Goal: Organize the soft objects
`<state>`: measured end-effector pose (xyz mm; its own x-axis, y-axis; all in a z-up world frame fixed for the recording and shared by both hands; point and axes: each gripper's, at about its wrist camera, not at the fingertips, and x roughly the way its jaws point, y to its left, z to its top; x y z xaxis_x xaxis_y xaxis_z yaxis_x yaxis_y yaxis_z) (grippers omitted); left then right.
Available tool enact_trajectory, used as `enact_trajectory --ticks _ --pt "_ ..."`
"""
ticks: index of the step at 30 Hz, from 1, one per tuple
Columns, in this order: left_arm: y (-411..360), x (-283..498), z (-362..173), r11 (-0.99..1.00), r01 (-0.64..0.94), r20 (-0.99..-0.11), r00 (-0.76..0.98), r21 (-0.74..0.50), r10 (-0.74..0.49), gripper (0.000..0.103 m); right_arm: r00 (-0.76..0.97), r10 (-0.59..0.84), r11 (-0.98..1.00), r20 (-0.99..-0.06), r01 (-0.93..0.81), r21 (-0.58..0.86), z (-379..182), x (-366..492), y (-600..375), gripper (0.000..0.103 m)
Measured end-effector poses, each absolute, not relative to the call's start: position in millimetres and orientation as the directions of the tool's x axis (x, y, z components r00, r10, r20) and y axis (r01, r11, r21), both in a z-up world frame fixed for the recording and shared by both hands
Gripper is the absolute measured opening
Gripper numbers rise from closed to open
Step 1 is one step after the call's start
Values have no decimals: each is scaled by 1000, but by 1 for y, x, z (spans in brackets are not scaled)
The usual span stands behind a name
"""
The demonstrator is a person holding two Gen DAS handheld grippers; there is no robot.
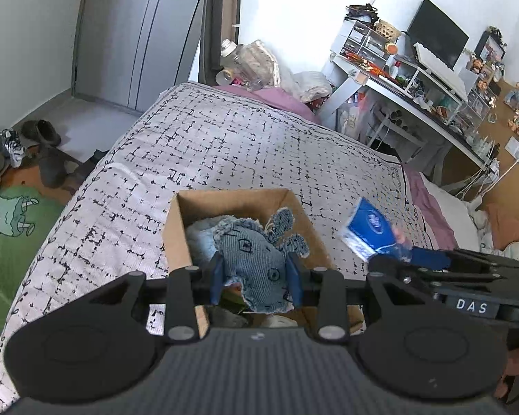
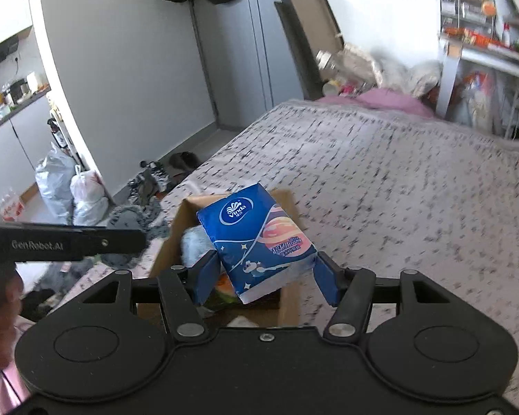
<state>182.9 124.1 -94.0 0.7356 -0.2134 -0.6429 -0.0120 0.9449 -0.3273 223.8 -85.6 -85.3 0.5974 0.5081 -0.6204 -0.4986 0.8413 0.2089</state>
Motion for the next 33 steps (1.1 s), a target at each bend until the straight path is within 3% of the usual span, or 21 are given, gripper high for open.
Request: enact_trajectory --ticks 3,5,8,23,26,31,33 --pt "129 183 -98 943 -15 -645 732 -334 -217 36 581 492 842 -648 -507 184 -93 224 -72 61" --pt "131 184 -99 942 -14 -647 731 -335 -219 36 571 463 855 -678 -490 171 -98 227 -69 70" --pt "132 185 -100 942 -12 -646 731 -336 -221 36 568 468 856 -676 -480 190 -100 226 -72 74" --pt "109 220 -98 935 39 -630 729 -353 -269 36 609 404 896 -683 -413 162 -100 231 -112 79" --pt "98 226 -95 932 65 -618 732 -355 -287 42 618 398 901 -678 -401 163 -99 233 -122 79" --pt "92 227 -95 920 64 -616 725 -387 -309 78 623 402 905 -671 -381 188 -96 233 -133 79" --pt "93 223 -93 926 54 -623 725 -374 -294 79 623 409 904 -666 -377 203 -95 233 -137 79"
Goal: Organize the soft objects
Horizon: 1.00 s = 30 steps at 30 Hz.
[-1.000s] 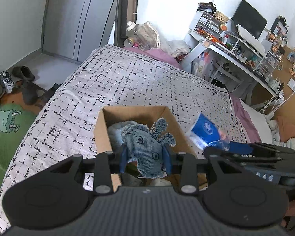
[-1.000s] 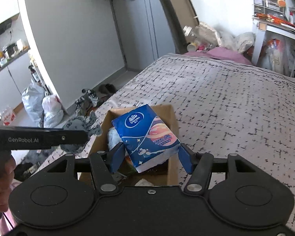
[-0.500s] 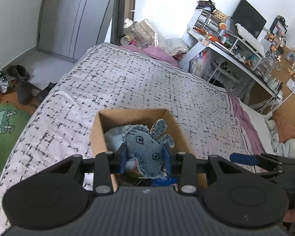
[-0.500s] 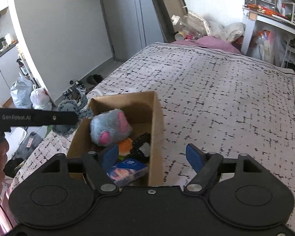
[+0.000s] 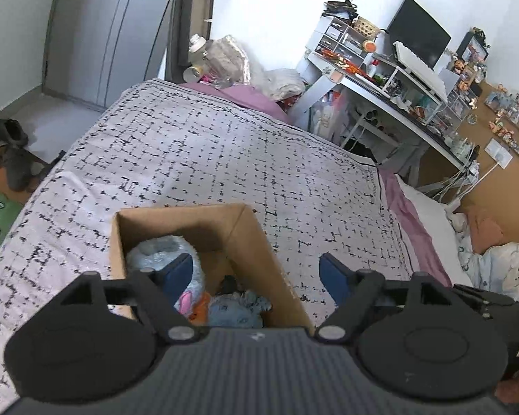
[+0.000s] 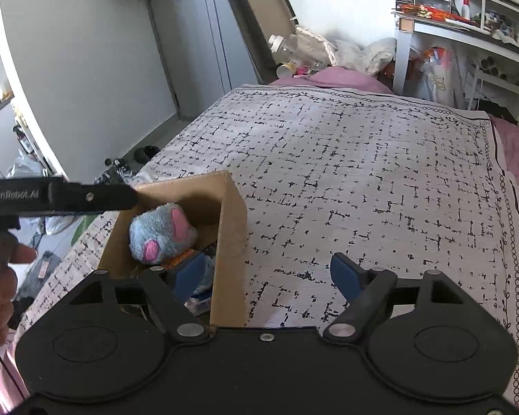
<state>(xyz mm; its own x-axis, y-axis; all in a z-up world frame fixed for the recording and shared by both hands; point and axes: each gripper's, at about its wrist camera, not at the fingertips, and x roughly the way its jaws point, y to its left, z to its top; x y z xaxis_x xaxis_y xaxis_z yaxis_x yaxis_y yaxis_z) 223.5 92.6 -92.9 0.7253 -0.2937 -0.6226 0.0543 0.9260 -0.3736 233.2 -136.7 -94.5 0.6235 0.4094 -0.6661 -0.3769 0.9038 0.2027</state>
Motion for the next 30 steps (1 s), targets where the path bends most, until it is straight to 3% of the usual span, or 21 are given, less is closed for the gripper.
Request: enact_trajectory --ticks 15,30 --pt "86 188 -70 963 -49 -713 683 -265 -161 85 588 501 862 -635 -402 308 -73 226 -170 80" --pt "47 142 -32 987 -55 -716 694 -152 -71 95 595 560 828 -577 -431 359 -40 198 -228 98"
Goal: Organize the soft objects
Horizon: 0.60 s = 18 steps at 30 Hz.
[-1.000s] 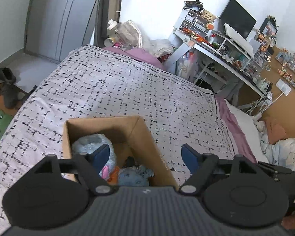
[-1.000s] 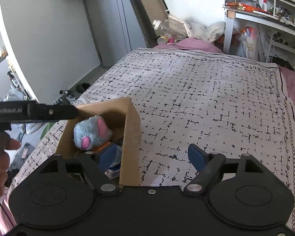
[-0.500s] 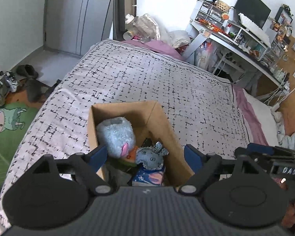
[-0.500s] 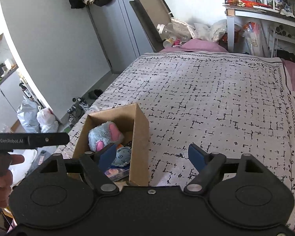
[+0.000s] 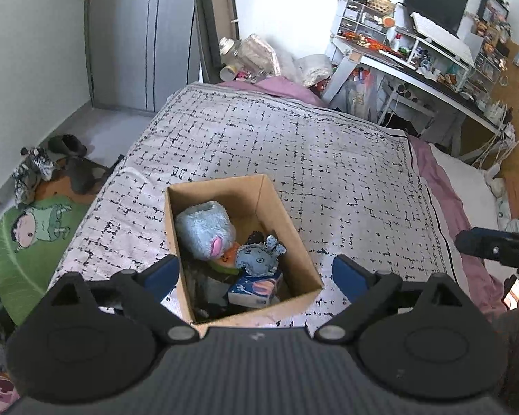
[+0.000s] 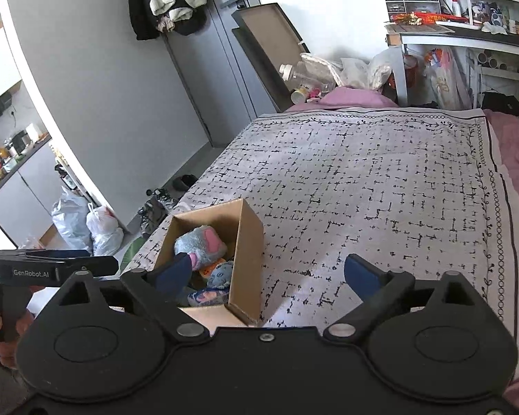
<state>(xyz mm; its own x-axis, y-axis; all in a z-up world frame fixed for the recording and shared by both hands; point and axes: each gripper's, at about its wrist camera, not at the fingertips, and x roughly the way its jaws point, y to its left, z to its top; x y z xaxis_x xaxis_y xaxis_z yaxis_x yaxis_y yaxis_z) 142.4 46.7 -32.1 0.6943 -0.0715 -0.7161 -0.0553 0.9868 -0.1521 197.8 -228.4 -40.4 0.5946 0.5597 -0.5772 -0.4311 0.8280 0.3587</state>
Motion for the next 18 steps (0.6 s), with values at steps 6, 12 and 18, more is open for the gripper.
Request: enact_trajectory --ticks 6,12,18 --pt "36 117 -18 987 -76 -702 711 -143 -47 101 613 565 824 -551 -449 346 -31 178 -247 103" --pt "20 92 -6 987 -85 -691 723 -134 -32 102 626 553 833 -550 -435 342 -22 158 -269 103" --pt "2 73 4 988 -82 -675 737 -131 -28 103 652 523 852 -549 -421 312 -14 140 -285 103"
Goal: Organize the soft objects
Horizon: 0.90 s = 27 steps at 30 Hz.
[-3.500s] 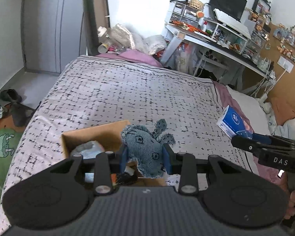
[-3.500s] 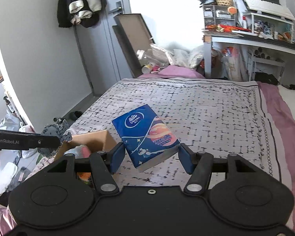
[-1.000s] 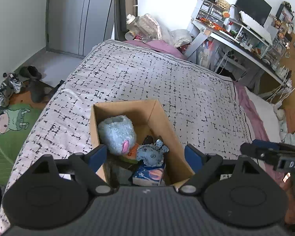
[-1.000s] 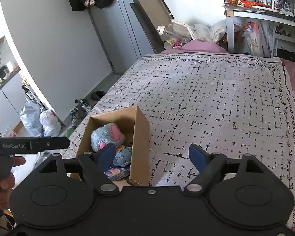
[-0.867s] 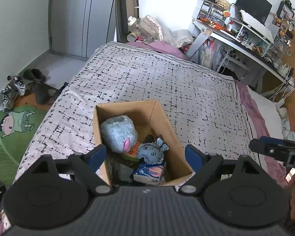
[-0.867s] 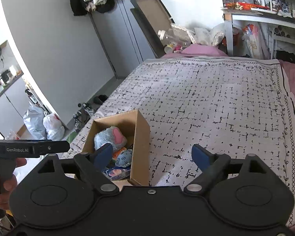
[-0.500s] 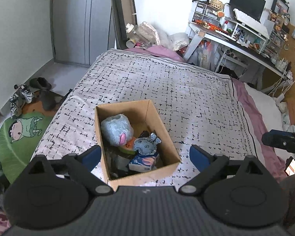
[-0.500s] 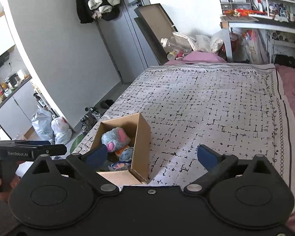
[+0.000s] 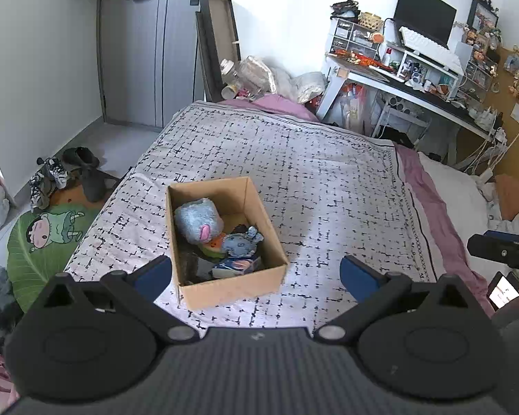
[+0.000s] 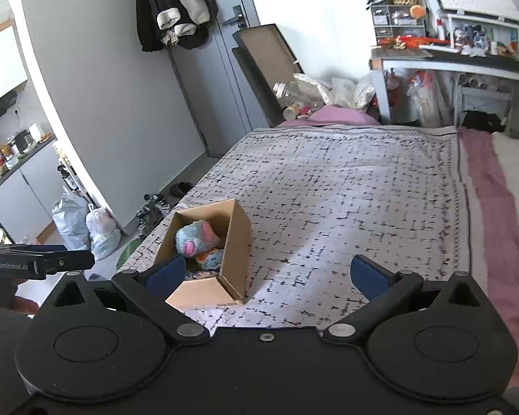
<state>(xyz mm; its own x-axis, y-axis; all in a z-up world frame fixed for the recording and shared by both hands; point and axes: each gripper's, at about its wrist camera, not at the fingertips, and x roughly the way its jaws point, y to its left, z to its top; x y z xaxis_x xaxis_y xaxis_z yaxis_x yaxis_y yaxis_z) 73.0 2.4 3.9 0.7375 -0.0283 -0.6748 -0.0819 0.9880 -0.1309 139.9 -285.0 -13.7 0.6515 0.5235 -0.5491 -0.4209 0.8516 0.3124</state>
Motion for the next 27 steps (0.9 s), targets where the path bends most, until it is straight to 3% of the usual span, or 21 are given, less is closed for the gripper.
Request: enact_trajectory --ticks 27 --pt "-51 28 21 995 -66 -638 770 -74 3 103 684 474 877 -555 -426 223 3 92 -297 103"
